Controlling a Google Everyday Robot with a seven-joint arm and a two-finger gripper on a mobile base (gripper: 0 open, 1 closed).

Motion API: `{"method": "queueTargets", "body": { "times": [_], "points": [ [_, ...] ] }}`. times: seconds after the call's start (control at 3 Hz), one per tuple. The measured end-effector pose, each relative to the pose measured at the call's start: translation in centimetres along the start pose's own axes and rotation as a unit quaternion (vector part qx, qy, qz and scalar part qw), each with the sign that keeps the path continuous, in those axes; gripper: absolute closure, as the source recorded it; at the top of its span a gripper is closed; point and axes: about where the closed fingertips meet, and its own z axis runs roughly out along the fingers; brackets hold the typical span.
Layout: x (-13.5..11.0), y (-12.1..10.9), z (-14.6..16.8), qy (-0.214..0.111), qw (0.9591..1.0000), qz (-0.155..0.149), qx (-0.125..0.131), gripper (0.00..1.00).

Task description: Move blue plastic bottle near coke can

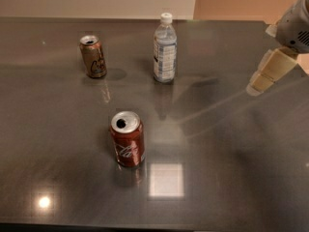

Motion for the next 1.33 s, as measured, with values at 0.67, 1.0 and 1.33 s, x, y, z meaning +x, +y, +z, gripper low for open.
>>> {"method": "queueTargets", "body": {
  "times": [0.67, 1.0, 1.33],
  "points": [
    [-1.4, -6.5, 4.1, -0.055, 0.997, 0.028, 0.047, 0.0],
    [-2.4, -10.1, 6.3, -0.086, 0.9922, 0.043, 0.079, 0.0],
    [-3.8, -13.2, 8.1, -0.116, 0.9862, 0.06, 0.101, 0.0]
  ]
}}
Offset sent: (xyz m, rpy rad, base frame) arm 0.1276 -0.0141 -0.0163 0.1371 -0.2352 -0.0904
